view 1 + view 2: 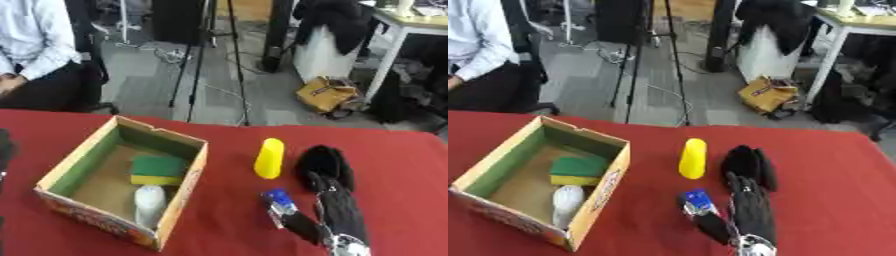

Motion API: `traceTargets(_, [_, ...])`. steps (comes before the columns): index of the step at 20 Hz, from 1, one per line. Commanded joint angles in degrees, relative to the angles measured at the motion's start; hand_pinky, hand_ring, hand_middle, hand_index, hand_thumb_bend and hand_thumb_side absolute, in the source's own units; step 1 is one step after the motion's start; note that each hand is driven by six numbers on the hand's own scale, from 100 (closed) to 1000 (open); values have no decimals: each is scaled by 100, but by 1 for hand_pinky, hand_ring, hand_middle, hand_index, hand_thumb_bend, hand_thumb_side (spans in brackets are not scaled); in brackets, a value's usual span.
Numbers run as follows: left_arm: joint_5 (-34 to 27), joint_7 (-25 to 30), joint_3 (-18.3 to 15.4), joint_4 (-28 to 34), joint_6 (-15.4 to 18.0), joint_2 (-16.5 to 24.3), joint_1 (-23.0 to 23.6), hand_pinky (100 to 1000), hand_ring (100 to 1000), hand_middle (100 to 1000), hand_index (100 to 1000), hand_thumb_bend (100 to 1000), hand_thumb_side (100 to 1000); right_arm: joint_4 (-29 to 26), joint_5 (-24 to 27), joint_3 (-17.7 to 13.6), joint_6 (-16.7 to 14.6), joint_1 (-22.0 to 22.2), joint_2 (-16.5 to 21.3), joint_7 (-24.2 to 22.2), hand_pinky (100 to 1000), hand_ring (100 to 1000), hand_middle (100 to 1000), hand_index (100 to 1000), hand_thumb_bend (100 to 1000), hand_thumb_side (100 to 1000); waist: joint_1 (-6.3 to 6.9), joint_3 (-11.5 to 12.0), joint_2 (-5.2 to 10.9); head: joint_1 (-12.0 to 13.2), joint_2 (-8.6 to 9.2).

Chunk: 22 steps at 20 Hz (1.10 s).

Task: Pick up objects on the table and place them in the box.

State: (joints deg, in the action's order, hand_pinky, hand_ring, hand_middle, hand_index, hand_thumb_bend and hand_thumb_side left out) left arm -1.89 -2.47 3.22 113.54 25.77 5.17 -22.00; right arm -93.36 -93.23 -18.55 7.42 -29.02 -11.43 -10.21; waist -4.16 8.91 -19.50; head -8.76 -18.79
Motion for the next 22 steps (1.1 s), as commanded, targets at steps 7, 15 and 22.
traceTargets(7, [-26,34,12,105,-6,-27,-80,972,922,919,844,100,888,143,-84,50,-146,-32,54,83,1000,1000,908,1000,794,1000,26,57,17,3,175])
traceTargets(15, [-24,55,14,105,-5,-36,-94,974,921,920,843,100,890,300,-119,-2,-180,-61,168,318,1000,1000,904,1000,795,1000,34,119,-46,-44,224])
traceTargets(22, [-20,74,15,105,-5,-45,-100,977,922,920,843,100,890,408,-97,-33,-179,-91,231,403,1000,1000,902,1000,798,1000,44,132,-100,-58,244])
